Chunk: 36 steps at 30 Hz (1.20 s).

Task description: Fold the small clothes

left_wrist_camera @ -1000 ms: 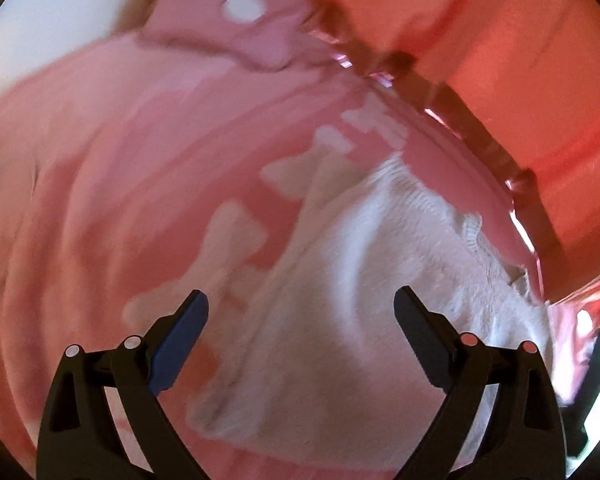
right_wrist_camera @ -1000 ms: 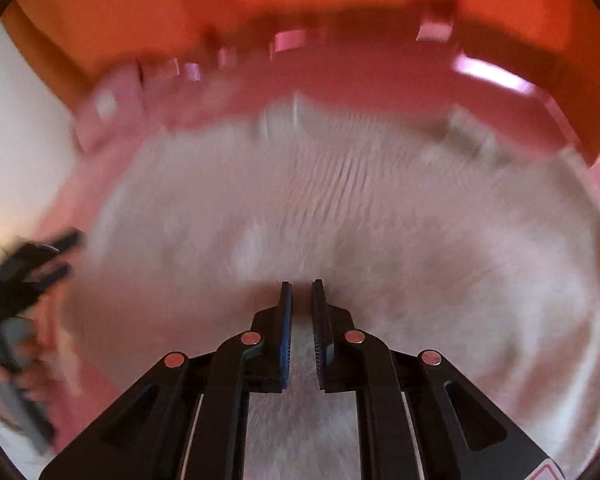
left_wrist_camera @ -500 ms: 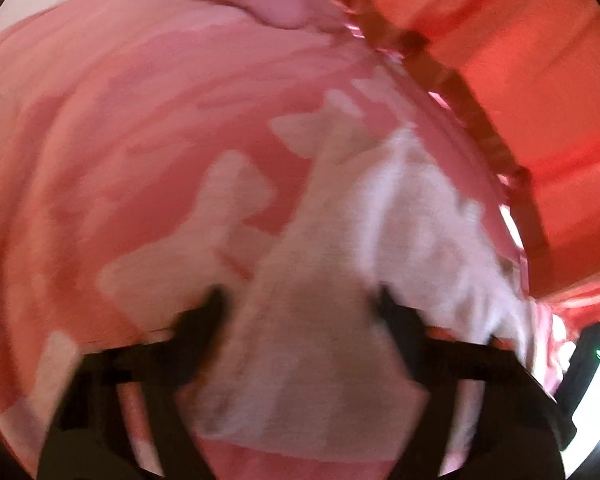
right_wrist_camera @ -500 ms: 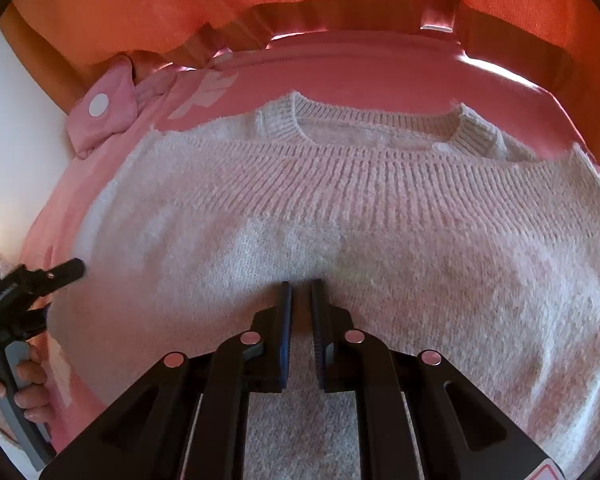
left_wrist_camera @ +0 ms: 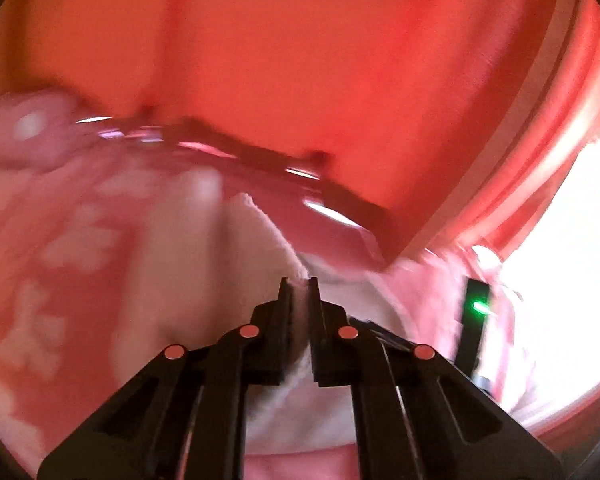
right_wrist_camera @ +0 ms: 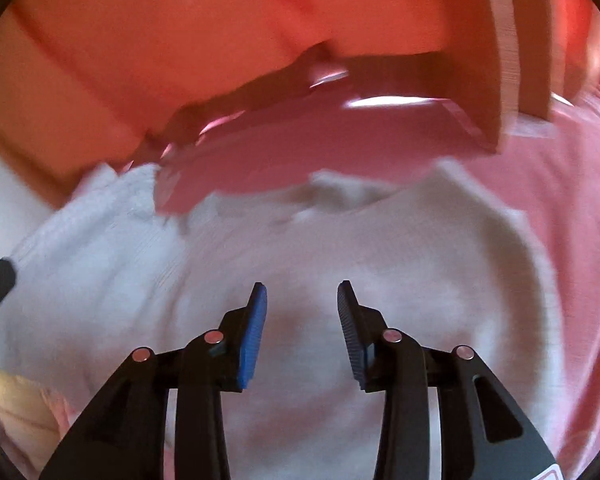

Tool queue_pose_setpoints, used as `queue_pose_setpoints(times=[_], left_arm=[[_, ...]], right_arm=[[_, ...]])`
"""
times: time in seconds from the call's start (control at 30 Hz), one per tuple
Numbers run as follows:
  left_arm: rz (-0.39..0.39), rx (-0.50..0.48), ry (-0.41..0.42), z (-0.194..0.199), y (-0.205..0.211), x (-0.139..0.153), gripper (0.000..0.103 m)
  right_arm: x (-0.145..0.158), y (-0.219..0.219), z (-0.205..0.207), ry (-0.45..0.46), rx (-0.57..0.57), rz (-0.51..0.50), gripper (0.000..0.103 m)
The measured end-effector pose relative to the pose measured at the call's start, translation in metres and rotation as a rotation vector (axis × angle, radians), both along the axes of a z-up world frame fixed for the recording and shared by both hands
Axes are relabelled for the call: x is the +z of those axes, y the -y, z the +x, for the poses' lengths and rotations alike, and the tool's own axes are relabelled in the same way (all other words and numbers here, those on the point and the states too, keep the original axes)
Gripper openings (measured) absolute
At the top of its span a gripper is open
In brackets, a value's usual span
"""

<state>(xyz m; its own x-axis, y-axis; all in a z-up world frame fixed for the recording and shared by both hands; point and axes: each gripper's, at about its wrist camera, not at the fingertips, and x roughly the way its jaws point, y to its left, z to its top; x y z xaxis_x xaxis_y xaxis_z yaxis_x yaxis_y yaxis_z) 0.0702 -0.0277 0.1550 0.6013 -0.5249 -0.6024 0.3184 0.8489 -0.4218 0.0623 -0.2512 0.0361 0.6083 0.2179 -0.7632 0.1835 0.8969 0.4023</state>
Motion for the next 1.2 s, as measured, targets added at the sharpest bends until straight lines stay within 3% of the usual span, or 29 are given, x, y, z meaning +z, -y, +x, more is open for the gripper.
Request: queue_pose_setpoints(times=[0.07, 0.13, 0.23, 0.33, 0.4, 0.5, 0.63, 0.8, 0.87, 0.9, 0.93, 0.97, 1.0, 1.03, 1.1, 1.17, 1.2], left_arm=[[0.043, -0.068, -0.002, -0.002, 0.048, -0.006, 0.007], [0.107, -0.102, -0.043, 0.002, 0.092, -0.033, 0.007], [0.154, -0.107, -0.145, 0.002, 0.114, -0.081, 0.009], [0.096, -0.103, -0.184, -0.011, 0.094, -0.094, 0.017], [0.105, -0.072, -0.123, -0.03, 0.072, -0.086, 0.046], [0.167, 0.009, -0.02, -0.055, 0.035, -0.074, 0.074], [0.291, 0.057, 0.012, -0.071, 0.002, -0.081, 0.078], [0.332, 0.088, -0.056, -0.063, -0.004, -0.113, 0.078], [0.357, 0.11, -0.079, -0.06, -0.006, -0.125, 0.078], [0.369, 0.137, -0.116, -0.053, -0.01, -0.135, 0.073], [0.349, 0.143, -0.146, -0.048, -0.015, -0.14, 0.068], [0.304, 0.134, -0.176, -0.047, -0.02, -0.143, 0.058], [0.235, 0.121, -0.213, -0.043, -0.027, -0.144, 0.044], [0.202, 0.113, -0.226, -0.044, -0.031, -0.143, 0.037], [0.184, 0.111, -0.223, -0.048, -0.038, -0.135, 0.025], [0.144, 0.098, -0.232, -0.052, -0.044, -0.131, 0.02], [0.124, 0.077, -0.233, -0.056, -0.045, -0.129, 0.018]], right_arm=[[-0.001, 0.03, -0.011, -0.006, -0.078, 0.019, 0.041], [-0.002, 0.052, -0.019, -0.012, -0.136, 0.025, 0.042], [-0.007, 0.078, -0.027, -0.031, -0.195, 0.065, 0.046], [-0.006, 0.083, -0.029, -0.028, -0.182, 0.103, 0.048], [-0.004, 0.075, -0.026, -0.021, -0.128, 0.143, 0.053], [-0.005, 0.056, -0.02, -0.028, -0.026, 0.216, 0.062], [0.0, 0.022, -0.011, -0.035, 0.066, 0.236, 0.064], [0.013, -0.04, 0.004, 0.008, 0.276, 0.238, 0.072], [0.005, -0.066, 0.013, -0.033, 0.329, 0.19, 0.073], [0.0, -0.075, 0.017, -0.052, 0.336, 0.163, 0.073], [-0.004, -0.081, 0.02, -0.065, 0.338, 0.14, 0.065], [-0.008, -0.087, 0.022, -0.067, 0.339, 0.124, 0.024], [-0.006, -0.089, 0.022, -0.06, 0.348, 0.138, 0.004], [0.004, -0.088, 0.018, -0.024, 0.332, 0.13, 0.006], [0.052, -0.074, -0.01, 0.154, 0.339, 0.146, 0.006], [0.088, -0.05, -0.049, 0.272, 0.345, 0.178, 0.006], [0.087, -0.039, -0.061, 0.27, 0.34, 0.168, 0.006]])
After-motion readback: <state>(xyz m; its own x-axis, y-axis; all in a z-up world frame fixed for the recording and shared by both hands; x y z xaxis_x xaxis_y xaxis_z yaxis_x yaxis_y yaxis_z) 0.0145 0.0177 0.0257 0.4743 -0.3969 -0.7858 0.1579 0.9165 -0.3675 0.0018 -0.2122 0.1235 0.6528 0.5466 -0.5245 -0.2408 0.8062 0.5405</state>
